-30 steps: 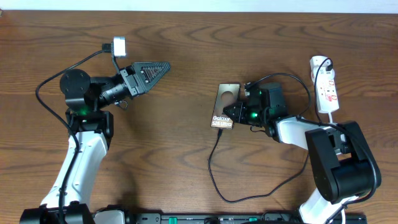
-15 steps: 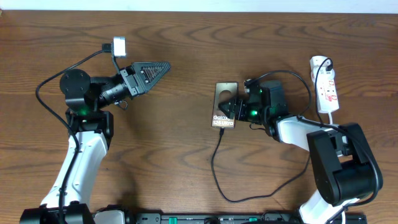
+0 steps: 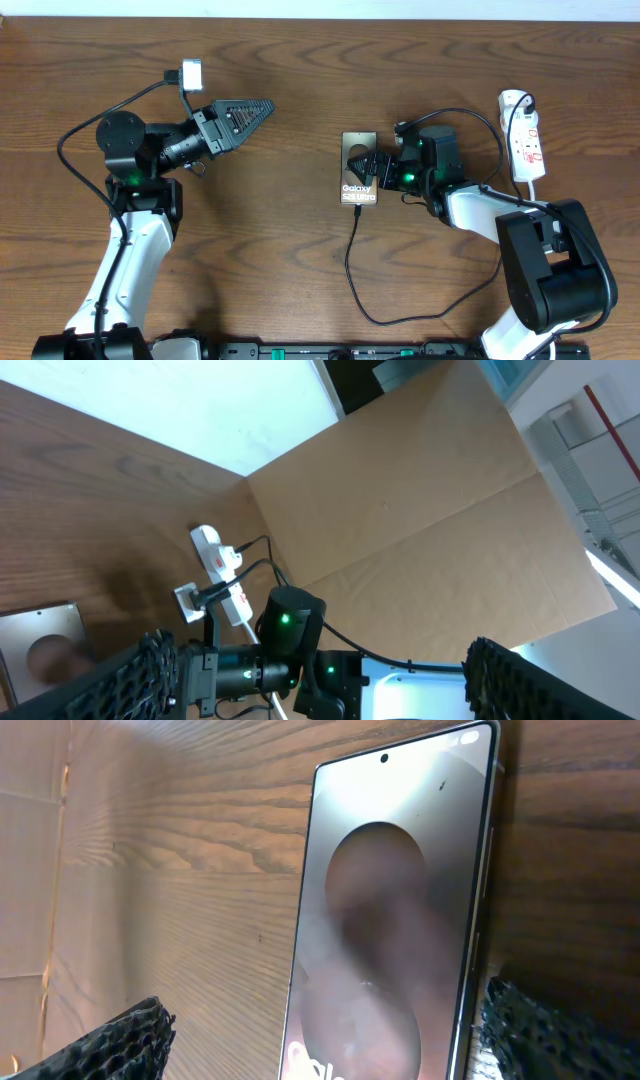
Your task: Plug charger to phone and switch on socket
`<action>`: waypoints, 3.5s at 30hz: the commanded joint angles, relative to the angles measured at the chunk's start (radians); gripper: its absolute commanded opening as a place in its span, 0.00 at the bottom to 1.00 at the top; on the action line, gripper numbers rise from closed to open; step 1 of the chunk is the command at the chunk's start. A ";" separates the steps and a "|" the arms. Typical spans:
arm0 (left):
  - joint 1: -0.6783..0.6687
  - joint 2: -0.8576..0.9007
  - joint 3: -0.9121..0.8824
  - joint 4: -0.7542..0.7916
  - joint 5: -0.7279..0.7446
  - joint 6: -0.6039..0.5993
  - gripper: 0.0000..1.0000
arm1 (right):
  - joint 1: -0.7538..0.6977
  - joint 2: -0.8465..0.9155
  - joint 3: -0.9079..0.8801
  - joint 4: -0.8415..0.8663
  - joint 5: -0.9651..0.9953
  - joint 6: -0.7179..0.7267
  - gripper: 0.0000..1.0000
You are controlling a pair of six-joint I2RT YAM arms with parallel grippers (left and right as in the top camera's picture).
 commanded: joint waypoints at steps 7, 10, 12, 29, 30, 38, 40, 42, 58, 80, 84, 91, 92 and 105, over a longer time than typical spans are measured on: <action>0.003 -0.002 0.011 0.005 -0.005 0.007 0.93 | -0.008 0.008 0.005 -0.112 0.087 0.004 0.99; 0.003 -0.002 0.011 0.005 -0.005 0.007 0.93 | -0.008 -0.040 0.054 -0.231 0.088 -0.072 0.99; 0.003 -0.002 0.011 0.005 -0.005 0.007 0.93 | -0.008 -0.077 0.094 -0.319 0.088 -0.142 0.99; 0.003 -0.002 0.011 0.005 -0.005 0.007 0.93 | -0.008 -0.328 0.180 -0.541 0.193 -0.314 0.79; 0.003 -0.002 0.011 0.005 -0.005 0.007 0.93 | -0.009 -0.338 0.192 -0.541 0.193 -0.333 0.80; 0.003 -0.002 0.011 0.005 -0.005 0.007 0.93 | -0.041 -0.344 0.308 -0.583 0.264 -0.408 0.99; 0.003 -0.002 0.011 0.005 -0.005 0.007 0.93 | -0.060 -0.344 0.351 -0.594 0.263 -0.407 0.99; 0.003 -0.002 0.011 0.005 -0.005 0.007 0.93 | -0.077 -0.344 0.383 -0.595 0.259 -0.396 0.99; 0.003 -0.002 0.011 0.005 -0.005 0.007 0.93 | -0.336 -0.335 0.463 -0.557 0.453 -0.381 0.99; 0.003 -0.002 0.011 0.005 -0.005 0.007 0.93 | -0.451 -0.311 0.460 -0.902 0.573 -0.381 0.99; 0.003 -0.002 0.011 0.005 -0.005 0.007 0.93 | -0.452 -0.307 0.460 -0.927 0.604 -0.381 0.99; 0.003 -0.002 0.011 0.005 -0.005 0.007 0.93 | -0.454 -0.259 0.459 -0.903 0.682 -0.380 0.99; 0.003 -0.002 0.011 0.005 -0.005 0.007 0.93 | -0.458 -0.249 0.459 -0.890 0.683 -0.380 0.99; 0.003 -0.002 0.011 0.005 -0.005 0.007 0.93 | -0.563 -0.201 0.463 -0.748 0.360 -0.245 0.99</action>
